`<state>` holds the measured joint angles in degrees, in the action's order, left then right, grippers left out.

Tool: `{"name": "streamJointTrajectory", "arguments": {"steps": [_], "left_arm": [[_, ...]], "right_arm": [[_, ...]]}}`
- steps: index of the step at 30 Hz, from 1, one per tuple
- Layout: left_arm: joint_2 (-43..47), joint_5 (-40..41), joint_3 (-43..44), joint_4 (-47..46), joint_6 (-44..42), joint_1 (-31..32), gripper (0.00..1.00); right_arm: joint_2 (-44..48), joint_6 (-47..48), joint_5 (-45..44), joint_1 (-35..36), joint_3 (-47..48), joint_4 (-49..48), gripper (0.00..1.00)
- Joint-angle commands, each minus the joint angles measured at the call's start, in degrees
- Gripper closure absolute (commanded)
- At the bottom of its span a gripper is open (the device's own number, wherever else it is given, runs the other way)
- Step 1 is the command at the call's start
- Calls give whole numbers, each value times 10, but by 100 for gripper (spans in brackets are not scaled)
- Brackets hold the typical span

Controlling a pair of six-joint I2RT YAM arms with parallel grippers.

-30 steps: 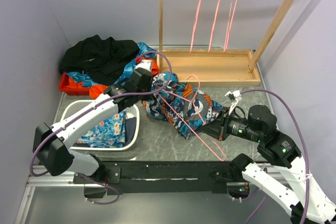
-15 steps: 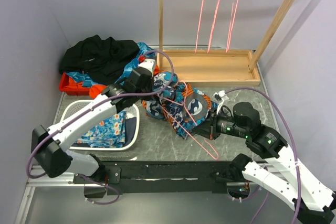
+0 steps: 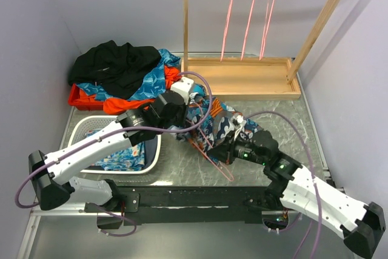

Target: Place the shorts on the hanger

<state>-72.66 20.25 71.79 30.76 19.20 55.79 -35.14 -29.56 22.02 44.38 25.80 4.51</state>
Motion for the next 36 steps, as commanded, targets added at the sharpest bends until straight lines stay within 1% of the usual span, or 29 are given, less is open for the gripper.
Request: {"name": "streamJointTrajectory", "arguments": {"steps": [1,2,3,4,6,8,10,11,12,13,14,15,16,18,20,22,23,24,28,32,35,36], "left_arm": [[7,102,11,-3,24,-2,66],[16,99,-7,-22,23,-2,62],[26,96,-18,-38,23,-2,52],[49,88,-29,-50,16,-2,50],[74,71,-59,-83,6,-2,50],[114,28,-93,-104,-10,-2,53],[152,3,-116,-137,-15,-2,54],[165,-33,-139,-146,-18,-2,55],[177,-47,-153,-157,-16,-2,54],[202,-59,-168,-189,-8,-2,52],[212,-91,-193,-203,-7,-2,51],[230,-101,-204,-220,-5,-1,46],[234,-113,-212,-247,-1,0,45],[230,-126,-221,-266,-8,6,40],[198,-118,-204,-265,-22,17,40],[157,-98,-186,-261,-37,25,39],[147,-87,-171,-263,-41,34,38],[139,-81,-169,-269,-44,35,36],[102,-40,-154,-286,-60,42,30],[72,-20,-141,-290,-70,43,31],[54,-3,-143,-301,-74,43,36],[46,4,-143,-303,-80,43,40]], "right_arm": [[-5,-7,-17,13,-63,-260,100],[-5,-8,-21,14,-70,-274,100],[-3,-9,-24,13,-80,-285,100],[-4,-8,-30,14,-84,-298,100],[-12,-3,-35,14,-85,-302,100],[-22,4,-32,14,-81,-304,100],[-37,5,-28,14,-79,-312,100],[-42,6,-23,14,-77,-315,100],[-50,5,-22,14,-75,-317,100],[-54,6,-20,14,-74,-318,100],[-56,7,-17,14,-73,-318,100],[-60,8,-17,14,-71,-318,100],[-62,9,-17,14,-72,-317,100],[-64,9,-14,14,-71,-318,100],[-68,10,-12,14,-70,-318,100],[-72,10,-9,15,-66,-318,100],[-74,9,-8,14,-67,-318,100],[-77,9,-8,14,-66,-320,100],[-84,7,-3,14,-64,-324,100],[-83,7,-4,13,-64,-323,100],[-82,7,-8,15,-62,-318,100],[-81,7,-10,14,-60,-315,100]]}}
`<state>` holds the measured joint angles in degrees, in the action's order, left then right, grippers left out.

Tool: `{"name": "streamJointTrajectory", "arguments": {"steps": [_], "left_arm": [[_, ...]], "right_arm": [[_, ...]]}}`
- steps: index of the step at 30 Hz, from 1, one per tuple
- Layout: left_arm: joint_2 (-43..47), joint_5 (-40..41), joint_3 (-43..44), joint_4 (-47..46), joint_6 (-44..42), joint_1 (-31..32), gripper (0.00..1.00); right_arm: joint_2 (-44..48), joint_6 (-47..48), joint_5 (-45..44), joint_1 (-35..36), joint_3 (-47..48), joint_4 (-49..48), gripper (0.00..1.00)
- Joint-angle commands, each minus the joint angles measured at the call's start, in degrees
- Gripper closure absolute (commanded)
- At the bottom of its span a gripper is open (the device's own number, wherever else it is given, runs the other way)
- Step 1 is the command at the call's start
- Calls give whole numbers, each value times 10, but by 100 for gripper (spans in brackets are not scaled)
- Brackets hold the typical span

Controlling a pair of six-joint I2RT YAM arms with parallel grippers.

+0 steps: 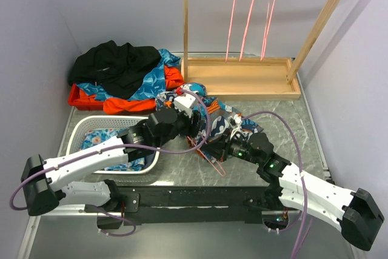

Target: Place the shorts on the hanger

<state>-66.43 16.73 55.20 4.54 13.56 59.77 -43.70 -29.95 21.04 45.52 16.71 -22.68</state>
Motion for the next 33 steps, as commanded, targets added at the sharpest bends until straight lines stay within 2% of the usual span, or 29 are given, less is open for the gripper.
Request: {"name": "streamJointTrajectory", "arguments": {"steps": [1,5,6,7,8,9,10,11,13,14,16,20,24,27,30,33], "left_arm": [[-21,48,23,-42,-27,3,43],[-37,84,29,-42,-33,3,82],[-37,101,30,-42,-29,3,96],[-35,107,29,-41,-28,4,99],[-34,117,25,-42,-27,4,99],[-30,134,25,-42,-26,4,99],[-27,145,23,-41,-27,5,99],[-24,153,18,-56,-28,6,99],[-14,172,14,-56,-31,7,99],[-10,174,10,-56,-31,7,99],[0,174,5,-54,-37,9,99],[18,176,-6,-57,-42,10,99],[49,161,-24,-70,-39,10,99],[74,146,-45,-99,-35,11,99],[86,151,-55,-113,-32,11,99],[81,155,-48,-104,-24,11,99]], "right_arm": [[5,13,-2,4,32,-37,100],[13,17,-14,4,37,-14,100],[19,19,-26,4,43,-6,100],[23,21,-35,4,47,20,100],[33,20,-47,4,53,36,96],[38,19,-84,4,65,54,88],[45,17,-110,4,71,101,77],[63,14,-137,4,79,129,57],[85,-11,-233,3,95,199,42],[105,-25,-272,2,98,222,30],[116,-66,-345,0,109,286,28],[119,-120,-358,-7,91,309,30],[91,-111,-319,-8,47,263,31],[19,-114,-281,-6,34,237,32],[-40,-122,-248,-1,10,156,33],[-89,-118,-256,22,18,127,33]]}}
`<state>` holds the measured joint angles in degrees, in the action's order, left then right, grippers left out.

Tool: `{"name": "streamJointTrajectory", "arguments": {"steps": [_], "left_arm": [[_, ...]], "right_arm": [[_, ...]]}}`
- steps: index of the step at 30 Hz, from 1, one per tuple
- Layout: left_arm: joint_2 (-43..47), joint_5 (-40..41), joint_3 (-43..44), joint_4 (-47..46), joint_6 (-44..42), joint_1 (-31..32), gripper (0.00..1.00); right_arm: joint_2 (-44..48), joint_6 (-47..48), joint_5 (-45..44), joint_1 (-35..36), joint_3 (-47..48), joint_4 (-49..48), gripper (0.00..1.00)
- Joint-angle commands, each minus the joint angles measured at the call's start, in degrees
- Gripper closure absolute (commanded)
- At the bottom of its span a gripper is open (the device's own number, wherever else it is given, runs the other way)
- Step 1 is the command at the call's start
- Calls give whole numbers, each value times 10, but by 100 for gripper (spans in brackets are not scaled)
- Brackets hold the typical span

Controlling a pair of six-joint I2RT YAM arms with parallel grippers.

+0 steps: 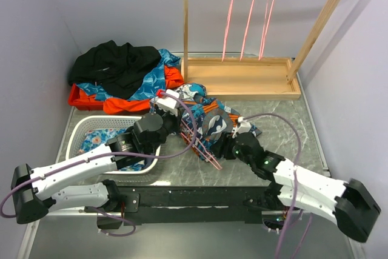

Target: Place the shorts on the hanger

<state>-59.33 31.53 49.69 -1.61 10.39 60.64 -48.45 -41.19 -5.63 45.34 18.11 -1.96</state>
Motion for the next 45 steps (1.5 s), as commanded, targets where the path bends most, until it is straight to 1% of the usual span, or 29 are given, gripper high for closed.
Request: {"name": "streamJointTrajectory", "arguments": {"steps": [1,3,4,11,18,20,23,24,25,27,32,33,34,36,38,39,40,41,42,43,45], "left_arm": [[7,8,12,-41,12,2,99],[0,8,15,-35,18,2,99],[-2,11,19,-33,20,3,99],[-6,32,21,-34,20,3,99],[-7,47,24,-29,20,3,99],[-10,49,28,-24,21,3,99],[-14,52,28,-22,25,3,99],[-14,50,27,-22,26,3,99],[-14,49,27,-22,26,3,99],[-13,47,27,-23,25,3,99],[-15,49,31,-23,24,3,99],[-16,50,31,-24,24,3,99],[-16,50,31,-23,24,3,99],[-16,51,31,-25,25,3,99],[-18,53,30,-25,24,3,99],[-18,55,29,-26,24,3,99],[-19,57,29,-25,23,3,99],[-21,63,29,-27,21,3,99],[-24,69,27,-28,21,3,99],[-25,74,25,-30,20,3,99],[-28,97,19,-49,18,3,99]], "right_arm": [[-51,-5,-4,34,9,-82,33],[-74,0,-20,61,21,-82,31],[-83,0,-37,65,26,-77,30],[-157,1,-81,100,55,-66,26],[-216,2,-129,122,101,-17,27],[-226,-2,-138,123,111,-2,29],[-227,3,-137,123,114,7,29],[-223,15,-131,124,110,3,27],[-219,22,-116,124,105,-8,23],[-215,38,-113,126,102,-9,22],[-255,52,-134,142,129,27,24],[-260,52,-135,143,132,29,25],[-270,51,-136,146,134,32,29],[-279,45,-140,147,141,36,31],[-283,35,-143,148,141,39,38],[-281,30,-148,148,141,42,44],[-274,27,-149,147,141,46,52],[-268,18,-149,148,141,49,57],[-262,14,-162,146,141,56,64],[-243,9,-169,147,141,72,72],[-219,1,-176,139,137,85,76]]}}
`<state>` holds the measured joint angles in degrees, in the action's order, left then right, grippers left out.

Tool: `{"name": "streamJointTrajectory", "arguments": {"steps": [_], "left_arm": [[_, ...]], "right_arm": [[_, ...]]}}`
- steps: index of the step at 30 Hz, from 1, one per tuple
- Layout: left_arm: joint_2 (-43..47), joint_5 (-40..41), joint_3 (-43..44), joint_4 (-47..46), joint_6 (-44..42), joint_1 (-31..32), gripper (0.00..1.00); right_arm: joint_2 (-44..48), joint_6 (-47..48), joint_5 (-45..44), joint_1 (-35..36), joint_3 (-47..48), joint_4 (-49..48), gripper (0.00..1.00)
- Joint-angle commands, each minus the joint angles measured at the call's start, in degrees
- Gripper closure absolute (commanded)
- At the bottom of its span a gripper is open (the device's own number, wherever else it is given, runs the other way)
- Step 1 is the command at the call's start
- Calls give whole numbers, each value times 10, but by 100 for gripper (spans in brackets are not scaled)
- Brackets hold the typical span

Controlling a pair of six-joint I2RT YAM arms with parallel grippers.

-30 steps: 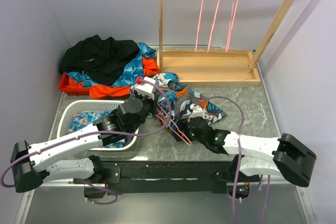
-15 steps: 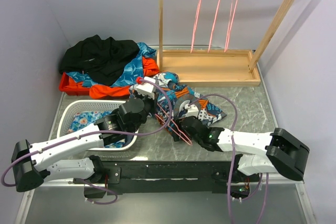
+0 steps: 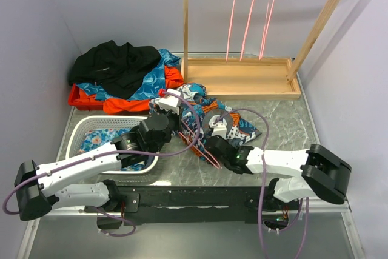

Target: Place the shorts on the hanger

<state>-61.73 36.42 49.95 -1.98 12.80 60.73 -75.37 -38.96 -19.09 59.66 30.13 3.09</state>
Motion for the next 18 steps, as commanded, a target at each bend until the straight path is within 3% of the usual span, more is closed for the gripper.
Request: {"name": "streamJointTrajectory", "arguments": {"steps": [1,10,18], "left_arm": [[-6,58,15,-55,-6,2,99],[-39,198,1,-181,-33,2,99],[-86,272,1,-250,-60,2,99]], "right_arm": [[76,-21,-34,-8,15,39,81],[251,-17,51,-87,-24,82,100],[339,-23,106,-124,-10,150,100]]}}
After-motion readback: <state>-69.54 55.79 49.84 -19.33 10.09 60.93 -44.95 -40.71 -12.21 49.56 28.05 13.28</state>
